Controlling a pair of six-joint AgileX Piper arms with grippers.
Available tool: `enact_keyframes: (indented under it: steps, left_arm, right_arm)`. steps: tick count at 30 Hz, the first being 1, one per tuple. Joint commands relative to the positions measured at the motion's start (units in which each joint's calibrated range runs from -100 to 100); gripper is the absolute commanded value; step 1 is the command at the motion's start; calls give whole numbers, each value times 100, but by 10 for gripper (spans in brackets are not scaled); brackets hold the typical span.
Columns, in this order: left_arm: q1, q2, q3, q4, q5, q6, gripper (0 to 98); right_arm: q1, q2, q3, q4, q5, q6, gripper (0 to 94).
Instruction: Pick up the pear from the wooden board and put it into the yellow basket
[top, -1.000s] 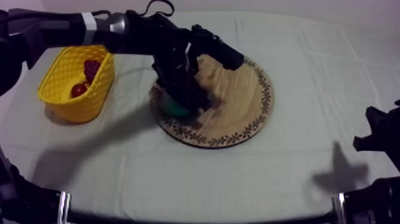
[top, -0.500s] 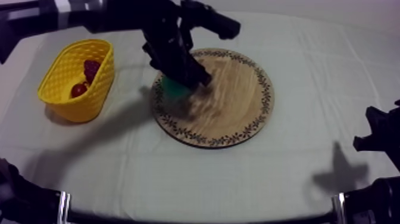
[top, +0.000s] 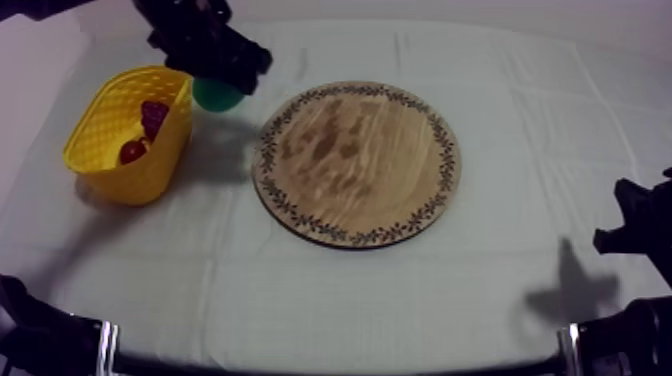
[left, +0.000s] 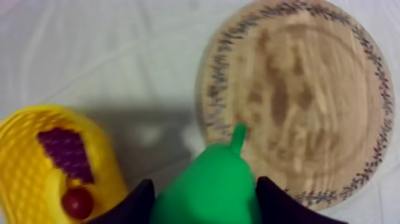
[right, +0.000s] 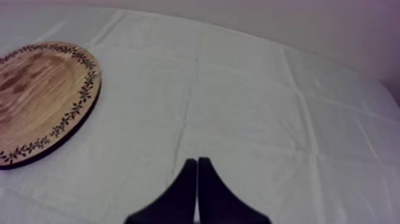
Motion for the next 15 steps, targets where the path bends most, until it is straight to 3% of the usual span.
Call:
enact_keyframes:
  steps: [1,15]
  left_arm:
    - [-253,-230,158,-11,-6,2,566]
    - [-1197,-289,567,-213,-359,20,586]
  right_arm:
    - [-3,1,5,0,2,0,5]
    - [-3,1,5,0,2,0,5]
